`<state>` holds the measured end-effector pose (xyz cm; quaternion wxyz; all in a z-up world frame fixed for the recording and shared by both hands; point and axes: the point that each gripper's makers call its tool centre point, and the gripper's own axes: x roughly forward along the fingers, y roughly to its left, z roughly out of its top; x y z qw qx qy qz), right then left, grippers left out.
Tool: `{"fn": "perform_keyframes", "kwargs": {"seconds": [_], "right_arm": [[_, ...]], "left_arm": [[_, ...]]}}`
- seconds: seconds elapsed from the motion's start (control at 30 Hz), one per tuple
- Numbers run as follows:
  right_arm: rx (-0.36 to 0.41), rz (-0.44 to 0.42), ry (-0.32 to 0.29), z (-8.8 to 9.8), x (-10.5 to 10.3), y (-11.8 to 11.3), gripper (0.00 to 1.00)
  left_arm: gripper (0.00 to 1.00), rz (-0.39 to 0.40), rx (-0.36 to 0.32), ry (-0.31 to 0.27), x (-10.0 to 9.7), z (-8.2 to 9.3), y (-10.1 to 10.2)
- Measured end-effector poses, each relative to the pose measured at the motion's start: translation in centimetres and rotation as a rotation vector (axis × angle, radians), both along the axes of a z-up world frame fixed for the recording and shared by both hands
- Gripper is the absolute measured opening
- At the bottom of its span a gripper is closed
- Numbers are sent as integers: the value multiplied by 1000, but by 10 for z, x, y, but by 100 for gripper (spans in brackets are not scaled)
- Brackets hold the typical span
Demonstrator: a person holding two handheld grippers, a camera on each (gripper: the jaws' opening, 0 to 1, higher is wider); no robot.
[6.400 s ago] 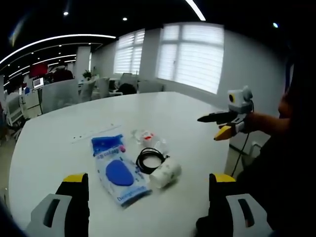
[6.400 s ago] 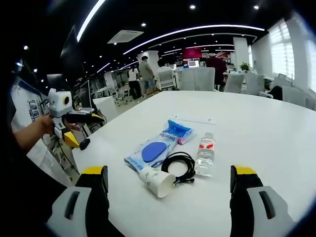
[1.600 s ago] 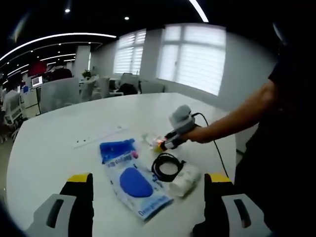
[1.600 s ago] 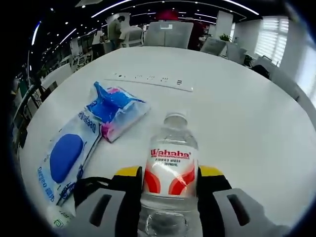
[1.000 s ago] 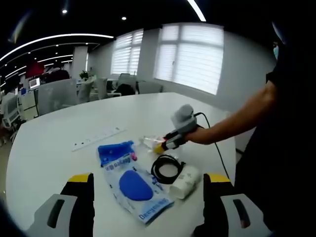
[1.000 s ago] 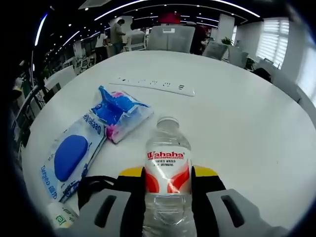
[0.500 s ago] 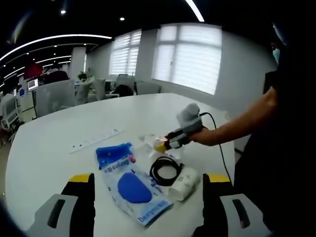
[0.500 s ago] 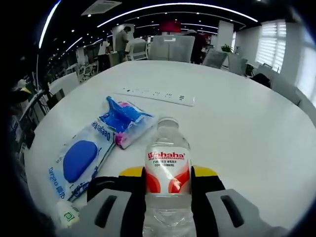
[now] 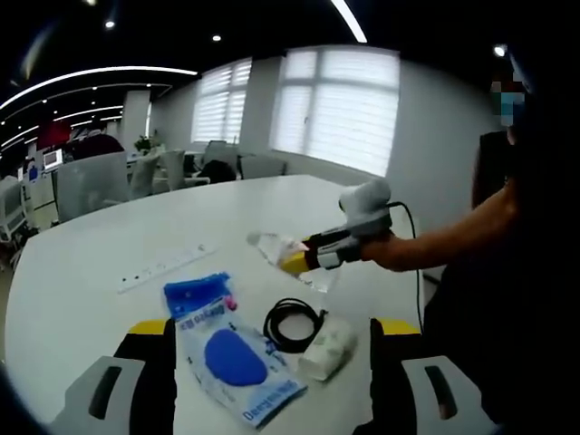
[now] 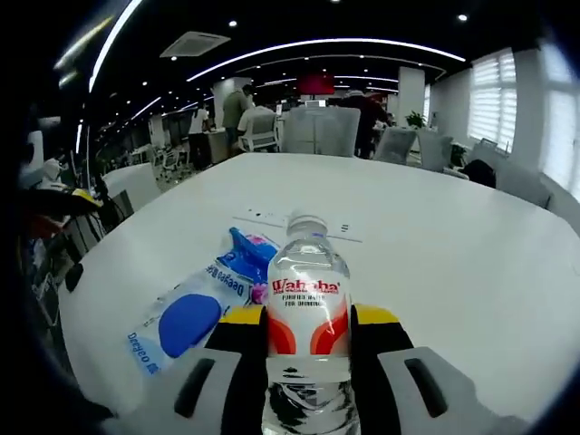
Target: Arrange the tabletop items into an orderly group along one side of the table until the central work area is clear of visible clutter.
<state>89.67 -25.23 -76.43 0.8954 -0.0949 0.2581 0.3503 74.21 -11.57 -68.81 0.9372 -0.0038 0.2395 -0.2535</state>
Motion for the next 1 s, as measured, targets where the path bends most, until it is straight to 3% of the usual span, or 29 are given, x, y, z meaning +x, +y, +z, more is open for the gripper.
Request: {"fn": "perform_keyframes", "kwargs": {"seconds": [0.47,1.0], "right_arm": [[74,39,-62,31,-33,8,28],[179,75,-117,74,-79,18,28]], "left_arm": [[85,-2,-6,-12,1,13,-13],[76,21,-69,-49,10,49,-20]]}}
